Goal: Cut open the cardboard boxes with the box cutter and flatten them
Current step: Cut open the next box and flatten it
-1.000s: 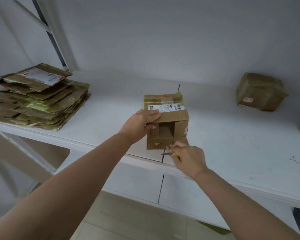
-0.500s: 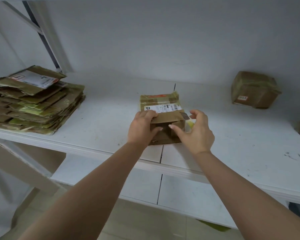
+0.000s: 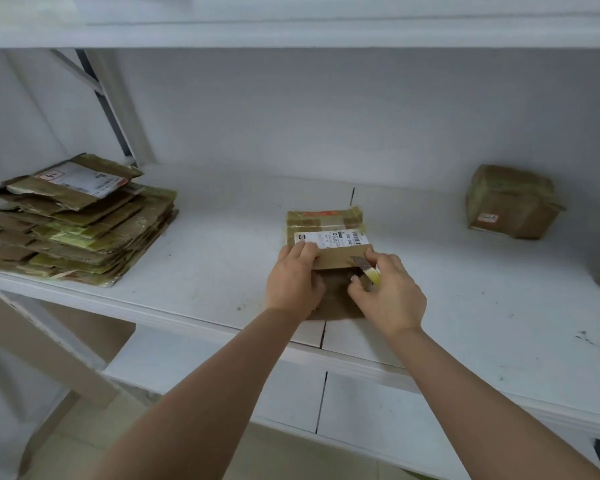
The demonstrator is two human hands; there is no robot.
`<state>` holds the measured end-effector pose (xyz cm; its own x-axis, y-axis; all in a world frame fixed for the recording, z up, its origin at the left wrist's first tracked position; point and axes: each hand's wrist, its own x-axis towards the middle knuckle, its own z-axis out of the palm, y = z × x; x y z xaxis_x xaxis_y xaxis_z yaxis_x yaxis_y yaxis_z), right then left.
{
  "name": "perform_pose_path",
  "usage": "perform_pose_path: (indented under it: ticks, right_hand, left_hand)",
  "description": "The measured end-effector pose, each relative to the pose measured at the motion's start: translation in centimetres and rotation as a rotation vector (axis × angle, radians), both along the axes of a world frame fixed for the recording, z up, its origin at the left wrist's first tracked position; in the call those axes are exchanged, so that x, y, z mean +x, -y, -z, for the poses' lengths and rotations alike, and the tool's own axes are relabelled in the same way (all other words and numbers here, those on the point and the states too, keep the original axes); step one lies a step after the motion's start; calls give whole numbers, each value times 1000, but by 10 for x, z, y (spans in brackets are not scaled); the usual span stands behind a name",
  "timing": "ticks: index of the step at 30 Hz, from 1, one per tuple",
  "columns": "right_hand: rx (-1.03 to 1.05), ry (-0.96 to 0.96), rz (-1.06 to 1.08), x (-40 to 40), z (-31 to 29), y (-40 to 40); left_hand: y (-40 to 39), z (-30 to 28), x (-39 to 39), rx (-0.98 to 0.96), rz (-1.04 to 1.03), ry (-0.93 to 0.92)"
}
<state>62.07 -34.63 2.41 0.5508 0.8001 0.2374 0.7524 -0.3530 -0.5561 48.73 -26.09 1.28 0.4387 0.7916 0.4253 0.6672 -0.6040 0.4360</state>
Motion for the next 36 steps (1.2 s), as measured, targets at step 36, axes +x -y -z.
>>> perform_pose_path:
  ticks: [36]
  right_hand:
    - [81,-164,248,59,-2,30]
  left_hand:
    - [18,-18,-2,-295,419,-769]
